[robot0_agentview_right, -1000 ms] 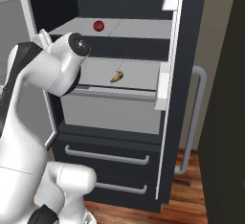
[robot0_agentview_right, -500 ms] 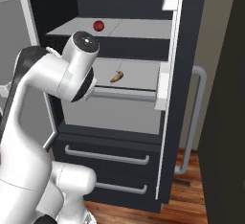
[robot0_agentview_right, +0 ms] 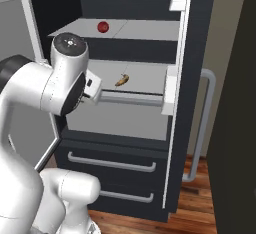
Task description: Retrieve the pear and banana from the fridge and place them into the bowl on the dining table.
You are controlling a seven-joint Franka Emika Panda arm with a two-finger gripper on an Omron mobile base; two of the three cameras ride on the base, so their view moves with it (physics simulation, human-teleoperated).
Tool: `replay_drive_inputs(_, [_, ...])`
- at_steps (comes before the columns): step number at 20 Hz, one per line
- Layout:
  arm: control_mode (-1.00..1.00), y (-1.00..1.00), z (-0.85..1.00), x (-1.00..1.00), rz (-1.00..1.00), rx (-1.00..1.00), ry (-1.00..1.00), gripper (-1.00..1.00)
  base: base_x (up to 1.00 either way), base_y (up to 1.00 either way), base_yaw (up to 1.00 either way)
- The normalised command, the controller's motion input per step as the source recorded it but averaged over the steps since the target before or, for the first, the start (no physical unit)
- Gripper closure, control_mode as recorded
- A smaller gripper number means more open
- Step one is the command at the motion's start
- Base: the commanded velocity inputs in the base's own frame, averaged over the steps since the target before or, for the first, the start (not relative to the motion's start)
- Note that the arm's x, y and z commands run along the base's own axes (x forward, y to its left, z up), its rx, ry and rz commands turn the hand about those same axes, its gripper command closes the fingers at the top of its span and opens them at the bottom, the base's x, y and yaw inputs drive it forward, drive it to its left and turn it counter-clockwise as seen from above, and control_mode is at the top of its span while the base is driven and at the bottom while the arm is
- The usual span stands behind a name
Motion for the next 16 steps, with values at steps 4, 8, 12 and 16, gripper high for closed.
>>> replay_drive_inputs(4, [-1.00, -0.18, 0.00, -0.53, 0.12, -0.04, -0.09, -1.00, 0.00, 0.00, 0.00])
replay_drive_inputs(8, [-1.00, -0.14, 0.00, -0.58, 0.11, -0.03, -0.08, -1.00, 0.00, 0.00, 0.00])
replay_drive_inputs(12, [-1.00, 0.05, 0.00, -0.08, 0.02, -0.15, 0.00, -1.00, 0.00, 0.00, 0.00])
replay_drive_inputs(16, [-1.00, 0.04, -0.09, 0.15, -0.02, -0.12, 0.00, -1.00, 0.00, 0.00, 0.00])
